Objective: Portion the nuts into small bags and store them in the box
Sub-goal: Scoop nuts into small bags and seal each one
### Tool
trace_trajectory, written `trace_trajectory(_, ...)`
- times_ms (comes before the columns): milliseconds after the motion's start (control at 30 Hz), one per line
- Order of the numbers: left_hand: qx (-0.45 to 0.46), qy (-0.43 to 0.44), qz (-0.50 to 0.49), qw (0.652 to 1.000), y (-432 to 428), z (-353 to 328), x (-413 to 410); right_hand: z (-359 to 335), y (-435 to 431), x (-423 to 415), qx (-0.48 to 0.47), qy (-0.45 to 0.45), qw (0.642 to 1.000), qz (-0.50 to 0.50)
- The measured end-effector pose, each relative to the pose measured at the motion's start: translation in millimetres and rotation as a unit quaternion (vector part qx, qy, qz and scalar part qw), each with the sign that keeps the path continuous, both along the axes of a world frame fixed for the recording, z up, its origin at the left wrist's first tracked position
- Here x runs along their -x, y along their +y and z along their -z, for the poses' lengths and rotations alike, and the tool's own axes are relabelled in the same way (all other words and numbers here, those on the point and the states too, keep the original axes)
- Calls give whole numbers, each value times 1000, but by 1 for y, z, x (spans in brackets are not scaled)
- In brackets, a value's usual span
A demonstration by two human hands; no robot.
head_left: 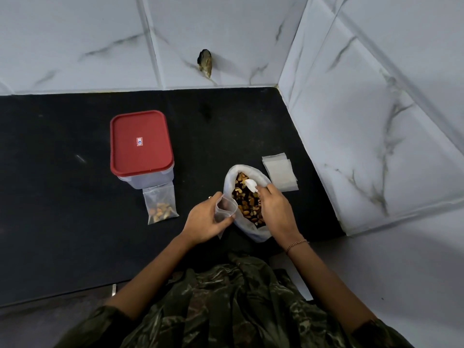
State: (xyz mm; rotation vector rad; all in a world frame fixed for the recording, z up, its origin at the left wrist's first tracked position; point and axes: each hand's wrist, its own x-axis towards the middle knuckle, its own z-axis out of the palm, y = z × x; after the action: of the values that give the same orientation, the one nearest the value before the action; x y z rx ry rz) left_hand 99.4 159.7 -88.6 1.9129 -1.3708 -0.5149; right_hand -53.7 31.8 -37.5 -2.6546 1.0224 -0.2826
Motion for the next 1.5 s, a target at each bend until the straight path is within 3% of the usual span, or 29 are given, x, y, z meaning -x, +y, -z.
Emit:
trace_trajectory(167, 46, -1, -43, 998, 1, -8, 7, -9, -21, 0, 51, 16, 998, -23)
trace_trajectory(600, -6, 39, -29, 999, 0, -3, 13, -6, -17, 6, 31, 76, 988, -129)
trace_trajectory(933, -8, 22, -33, 999, 0, -8, 11, -9, -16, -10, 16, 90, 994, -60)
trace_trajectory(1133, -4, 55, -10, 998, -3, -9, 13, -11, -30, -10, -170, 64, 983, 28)
trace_trajectory(1333, -8, 52, -4, 999, -2, -14, 13, 0, -27, -10, -409, -40, 894, 181)
trace_trajectory(1400, -8, 47, -3, 999, -1, -15, 14, 1, -24, -9, -451, -80, 862, 217)
trace_trajectory(1500, -3, 45, -2, 999, 1, -15, 14, 0, -24, -7, -463, -109, 846, 241)
